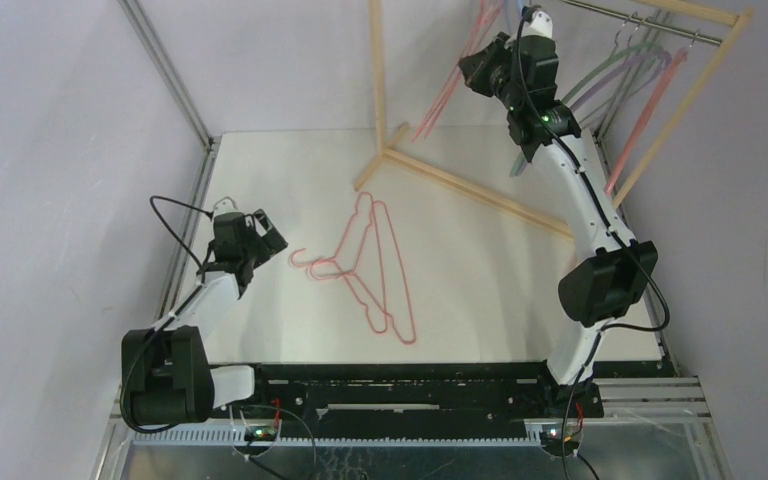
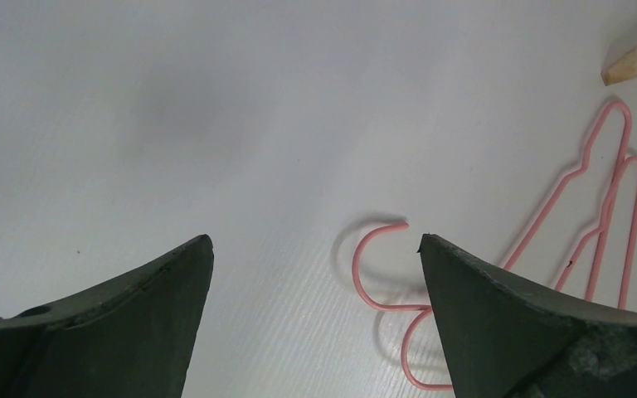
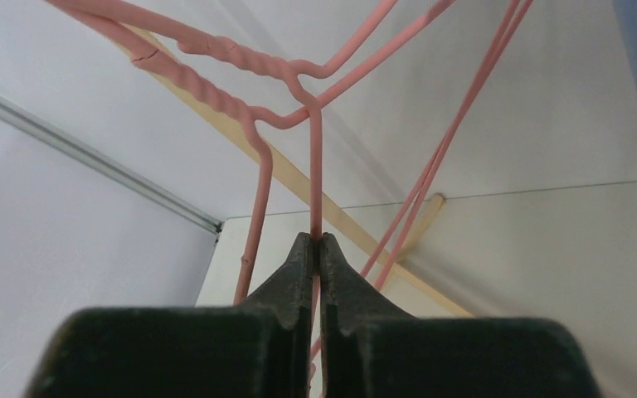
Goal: Organize the hangers
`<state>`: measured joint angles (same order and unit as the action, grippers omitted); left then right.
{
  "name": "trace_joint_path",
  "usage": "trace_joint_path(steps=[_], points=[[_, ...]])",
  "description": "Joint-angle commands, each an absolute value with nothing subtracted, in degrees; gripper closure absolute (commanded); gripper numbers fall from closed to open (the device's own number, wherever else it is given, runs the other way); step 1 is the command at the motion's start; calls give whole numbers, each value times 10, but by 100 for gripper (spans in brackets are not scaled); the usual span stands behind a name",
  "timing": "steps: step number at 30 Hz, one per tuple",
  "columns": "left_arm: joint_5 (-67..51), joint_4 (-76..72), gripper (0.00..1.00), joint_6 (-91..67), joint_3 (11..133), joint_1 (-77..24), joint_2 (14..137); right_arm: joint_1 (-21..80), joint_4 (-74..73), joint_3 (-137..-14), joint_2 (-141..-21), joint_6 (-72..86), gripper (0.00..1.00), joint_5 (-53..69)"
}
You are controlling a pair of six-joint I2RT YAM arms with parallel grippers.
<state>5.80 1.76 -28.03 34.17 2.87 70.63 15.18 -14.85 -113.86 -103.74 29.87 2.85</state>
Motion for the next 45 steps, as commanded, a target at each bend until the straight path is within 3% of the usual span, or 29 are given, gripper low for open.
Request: trace_joint_path(steps=[1, 4, 6, 22, 26, 33, 45], points=[[55, -2, 1, -276, 357, 34, 707, 155, -191, -1133, -1020, 285, 89, -12], [54, -3, 1, -278, 357, 34, 705, 157, -194, -1107, -993, 282, 62, -58], [54, -3, 1, -278, 358, 34, 704, 158, -190, -1088, -976, 275, 56, -74], [52, 9, 1, -278, 349, 34, 672, 136, -173, -1008, -871, 238, 52, -143], [48, 9, 1, -280, 345, 34, 668, 119, -176, -1001, -859, 232, 34, -121], [47, 9, 1, -279, 345, 34, 667, 107, -187, -1001, -854, 223, 21, -77], [46, 5, 1, -283, 347, 34, 670, 136, -196, -991, -806, 196, 17, -58]])
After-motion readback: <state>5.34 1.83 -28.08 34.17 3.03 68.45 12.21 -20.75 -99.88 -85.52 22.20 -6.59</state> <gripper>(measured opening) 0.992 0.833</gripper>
